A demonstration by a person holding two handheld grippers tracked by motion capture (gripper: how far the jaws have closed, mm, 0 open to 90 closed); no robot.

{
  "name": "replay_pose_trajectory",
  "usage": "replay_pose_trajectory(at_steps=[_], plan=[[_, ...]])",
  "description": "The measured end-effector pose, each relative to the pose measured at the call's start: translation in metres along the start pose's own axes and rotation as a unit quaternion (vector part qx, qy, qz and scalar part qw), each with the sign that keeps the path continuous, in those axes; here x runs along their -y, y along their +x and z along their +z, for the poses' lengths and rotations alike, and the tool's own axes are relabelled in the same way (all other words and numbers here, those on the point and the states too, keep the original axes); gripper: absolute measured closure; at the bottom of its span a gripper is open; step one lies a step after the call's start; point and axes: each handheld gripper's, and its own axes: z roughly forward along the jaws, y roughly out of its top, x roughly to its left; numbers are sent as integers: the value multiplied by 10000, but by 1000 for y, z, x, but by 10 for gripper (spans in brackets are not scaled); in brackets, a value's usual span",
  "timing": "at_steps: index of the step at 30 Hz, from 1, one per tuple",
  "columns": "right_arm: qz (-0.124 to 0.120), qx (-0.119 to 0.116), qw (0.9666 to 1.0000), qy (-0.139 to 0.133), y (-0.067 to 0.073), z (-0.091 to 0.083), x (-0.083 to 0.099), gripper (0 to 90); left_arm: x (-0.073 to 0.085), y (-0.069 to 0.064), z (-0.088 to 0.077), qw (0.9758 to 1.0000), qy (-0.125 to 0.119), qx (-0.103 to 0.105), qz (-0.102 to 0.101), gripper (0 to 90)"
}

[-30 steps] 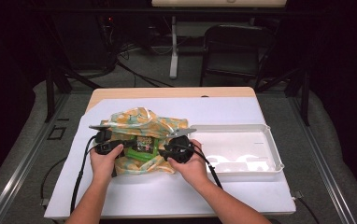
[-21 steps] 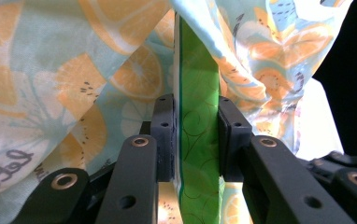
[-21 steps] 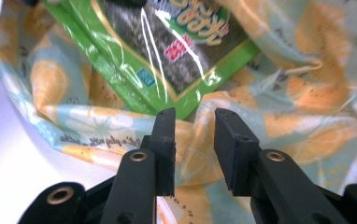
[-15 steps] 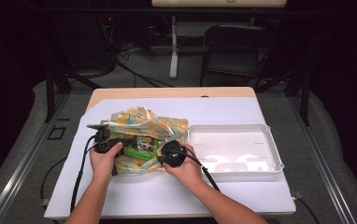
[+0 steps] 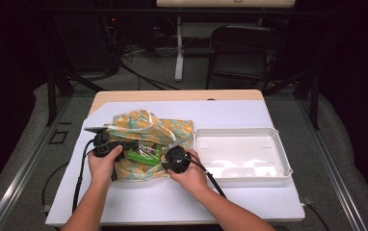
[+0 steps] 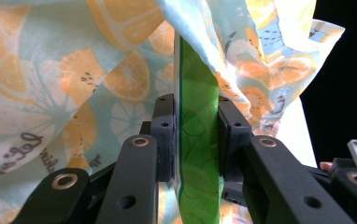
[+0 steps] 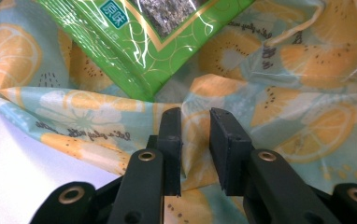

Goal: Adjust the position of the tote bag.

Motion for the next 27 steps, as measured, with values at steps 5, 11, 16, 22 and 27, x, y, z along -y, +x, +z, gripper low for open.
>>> replay_pose_trajectory(at_steps=[5,11,16,22,27], plan=[[114,-31,9999,-51,0,2,1,748,-2,0,-3,10000,-11,36,-41,728],[50,-31,10000,20,-2,2,1,749,0,-2,-5,10000,34,68,-21,728],[40,-10,10000,25,-2,3,1,750,3,-4,-6,9999,105,29,61,728],[50,-11,10000,24,-2,3,1,752,10,-4,-7,9999,131,66,61,728],[52,-9,10000,21,-2,3,1,752,18,2,-10,9999,126,84,73,728]])
